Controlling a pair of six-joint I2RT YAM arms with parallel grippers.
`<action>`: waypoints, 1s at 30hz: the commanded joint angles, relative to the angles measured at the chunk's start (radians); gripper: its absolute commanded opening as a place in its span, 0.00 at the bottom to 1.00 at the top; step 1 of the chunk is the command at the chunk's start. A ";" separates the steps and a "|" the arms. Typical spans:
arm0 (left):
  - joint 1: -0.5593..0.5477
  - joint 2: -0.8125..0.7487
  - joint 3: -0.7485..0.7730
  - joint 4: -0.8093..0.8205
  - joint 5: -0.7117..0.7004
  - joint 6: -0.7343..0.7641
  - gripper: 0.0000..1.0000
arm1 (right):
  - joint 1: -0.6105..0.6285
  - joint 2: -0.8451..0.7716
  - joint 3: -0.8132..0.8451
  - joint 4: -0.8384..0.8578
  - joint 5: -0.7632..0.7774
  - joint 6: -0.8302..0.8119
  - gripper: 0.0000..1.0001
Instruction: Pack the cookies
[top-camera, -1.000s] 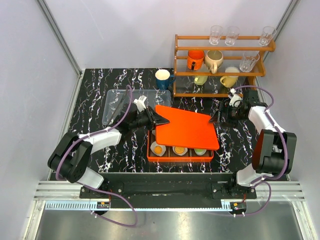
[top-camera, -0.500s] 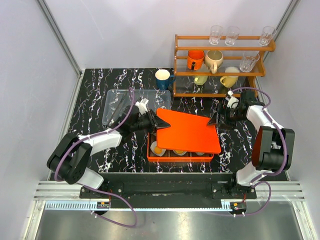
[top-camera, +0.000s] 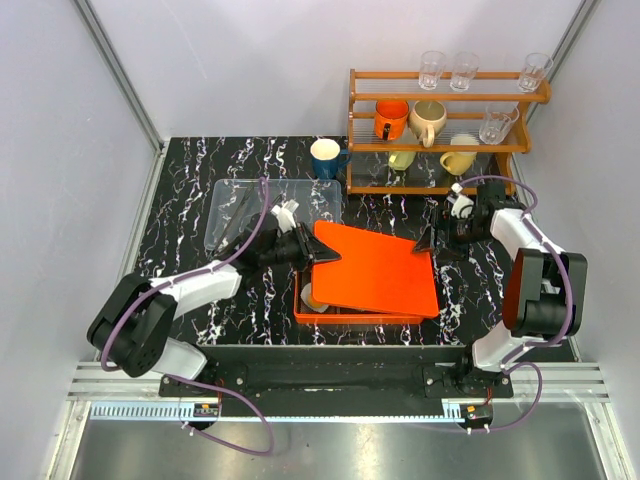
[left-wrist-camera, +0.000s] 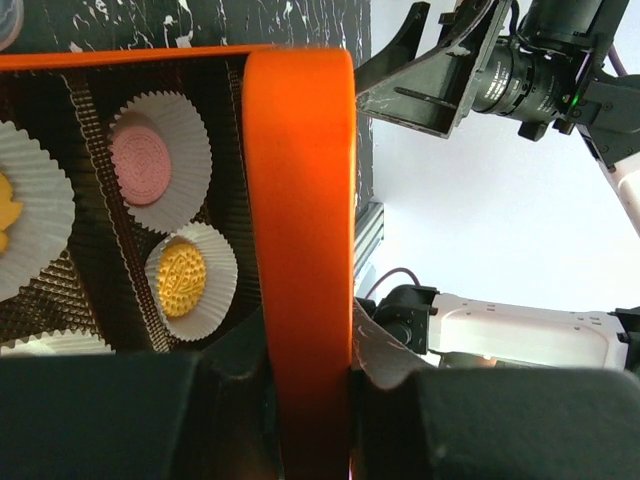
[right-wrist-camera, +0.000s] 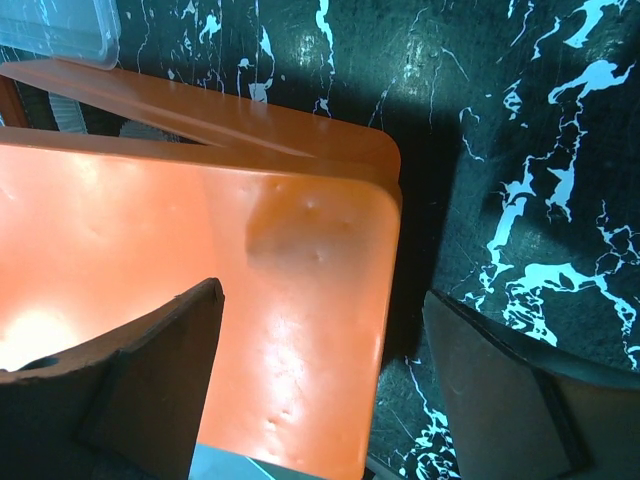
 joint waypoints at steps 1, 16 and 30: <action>0.002 -0.036 -0.021 -0.043 -0.064 0.059 0.01 | 0.011 0.008 0.052 -0.036 -0.003 -0.023 0.89; 0.024 -0.057 -0.040 -0.040 -0.110 0.074 0.02 | 0.057 0.039 0.073 -0.069 0.023 -0.033 0.89; 0.040 -0.046 -0.053 -0.033 -0.134 0.080 0.01 | 0.069 0.050 0.089 -0.099 0.009 -0.052 0.89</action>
